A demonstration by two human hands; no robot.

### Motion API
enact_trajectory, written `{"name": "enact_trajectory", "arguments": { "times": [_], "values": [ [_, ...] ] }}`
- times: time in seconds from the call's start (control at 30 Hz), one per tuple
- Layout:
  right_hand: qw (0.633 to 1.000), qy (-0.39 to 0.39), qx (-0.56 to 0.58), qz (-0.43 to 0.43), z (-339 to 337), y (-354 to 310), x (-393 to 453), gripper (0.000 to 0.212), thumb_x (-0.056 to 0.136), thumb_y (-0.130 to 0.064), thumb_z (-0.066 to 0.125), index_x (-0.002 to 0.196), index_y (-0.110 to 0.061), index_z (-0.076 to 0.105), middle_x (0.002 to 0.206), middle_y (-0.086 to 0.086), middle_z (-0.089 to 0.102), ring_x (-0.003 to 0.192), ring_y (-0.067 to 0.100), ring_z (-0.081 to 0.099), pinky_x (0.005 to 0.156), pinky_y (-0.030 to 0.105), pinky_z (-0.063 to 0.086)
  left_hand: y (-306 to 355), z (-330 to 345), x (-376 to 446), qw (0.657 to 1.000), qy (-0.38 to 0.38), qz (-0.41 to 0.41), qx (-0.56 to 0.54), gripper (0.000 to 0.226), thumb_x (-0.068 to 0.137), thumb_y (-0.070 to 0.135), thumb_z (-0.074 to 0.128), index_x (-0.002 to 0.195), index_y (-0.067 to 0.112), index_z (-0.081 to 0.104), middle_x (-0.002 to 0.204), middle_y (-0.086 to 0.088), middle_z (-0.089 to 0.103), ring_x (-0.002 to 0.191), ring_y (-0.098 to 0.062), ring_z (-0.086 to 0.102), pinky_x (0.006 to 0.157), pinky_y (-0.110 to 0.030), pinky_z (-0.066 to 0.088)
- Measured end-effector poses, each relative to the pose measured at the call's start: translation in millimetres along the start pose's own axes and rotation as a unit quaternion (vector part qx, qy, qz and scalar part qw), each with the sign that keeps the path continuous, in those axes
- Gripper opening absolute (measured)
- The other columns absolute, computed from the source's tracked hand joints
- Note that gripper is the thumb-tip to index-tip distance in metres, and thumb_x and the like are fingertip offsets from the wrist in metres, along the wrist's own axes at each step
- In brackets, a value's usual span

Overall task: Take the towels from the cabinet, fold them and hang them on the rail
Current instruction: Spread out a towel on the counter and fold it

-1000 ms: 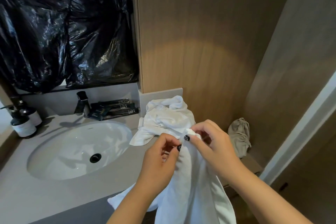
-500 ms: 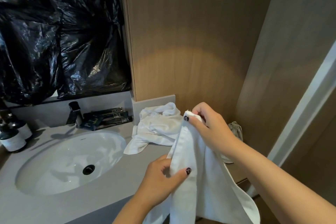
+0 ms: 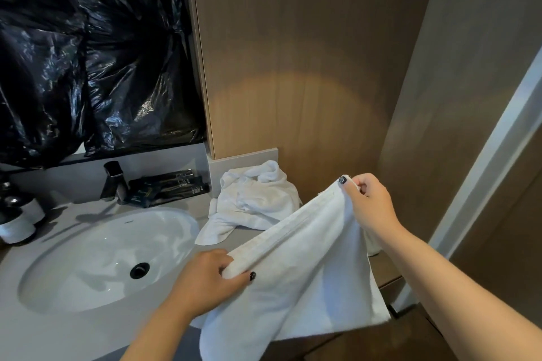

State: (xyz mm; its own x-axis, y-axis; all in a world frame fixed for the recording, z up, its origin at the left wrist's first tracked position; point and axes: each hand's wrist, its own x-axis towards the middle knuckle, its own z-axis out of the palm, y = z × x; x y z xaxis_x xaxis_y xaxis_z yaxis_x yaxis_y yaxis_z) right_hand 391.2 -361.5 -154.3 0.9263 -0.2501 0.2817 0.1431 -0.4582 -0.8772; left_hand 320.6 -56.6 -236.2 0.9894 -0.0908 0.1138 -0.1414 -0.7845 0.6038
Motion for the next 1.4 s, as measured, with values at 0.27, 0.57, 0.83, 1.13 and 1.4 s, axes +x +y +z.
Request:
{"name": "enact_trajectory", "arguments": {
  "times": [0.27,0.57,0.83,1.13,1.4],
  "values": [
    [0.998,0.046,0.025,0.034,-19,23,17,0.039,0.097,-0.036,0.056,0.093,0.004,0.054,0.081,0.006,0.050,0.074,0.019,0.046,0.065,0.034,0.040,-19,-20,3,0.999,0.028,-0.028,-0.018,0.062,0.065,0.073,0.066,0.059,0.011,0.061,0.068,0.001,0.063,0.061,-0.012,0.055,0.059,-0.032,0.044],
    [0.991,0.046,0.099,0.083,-35,47,17,0.041,0.086,-0.045,0.052,0.068,-0.008,0.045,0.071,0.006,0.035,0.069,0.024,0.028,0.065,0.038,0.024,-5,-25,-6,0.875,0.128,-0.151,-0.442,0.051,0.053,0.044,0.082,0.051,0.021,0.037,0.057,-0.002,0.029,0.055,-0.015,0.026,0.052,-0.030,0.019],
    [0.982,0.029,0.161,0.097,-63,68,18,0.026,0.098,-0.029,0.056,0.085,-0.007,0.058,0.079,0.005,0.051,0.070,0.016,0.044,0.062,0.029,0.036,19,2,-6,0.912,0.102,-0.101,-0.385,0.012,0.088,0.012,0.071,0.095,0.016,0.063,0.078,-0.026,0.060,0.073,-0.025,0.053,0.070,-0.040,0.043],
    [0.989,-0.078,0.090,0.084,-98,115,2,0.020,0.096,-0.019,0.060,0.114,-0.017,0.068,0.108,-0.004,0.069,0.100,0.007,0.062,0.075,0.022,0.049,21,34,-27,0.920,0.211,-0.126,-0.304,0.014,0.081,0.007,0.078,0.085,0.020,0.076,0.085,0.010,0.075,0.081,-0.018,0.063,0.073,-0.020,0.053],
    [0.984,-0.173,-0.036,-0.022,-71,127,5,0.010,0.093,-0.011,0.064,0.100,-0.012,0.070,0.096,0.003,0.071,0.091,0.019,0.065,0.067,0.017,0.050,-8,12,-38,0.950,0.209,-0.162,-0.165,0.021,0.075,0.013,0.084,0.084,0.029,0.075,0.076,0.011,0.072,0.074,-0.003,0.062,0.061,-0.004,0.045]
  ]
}}
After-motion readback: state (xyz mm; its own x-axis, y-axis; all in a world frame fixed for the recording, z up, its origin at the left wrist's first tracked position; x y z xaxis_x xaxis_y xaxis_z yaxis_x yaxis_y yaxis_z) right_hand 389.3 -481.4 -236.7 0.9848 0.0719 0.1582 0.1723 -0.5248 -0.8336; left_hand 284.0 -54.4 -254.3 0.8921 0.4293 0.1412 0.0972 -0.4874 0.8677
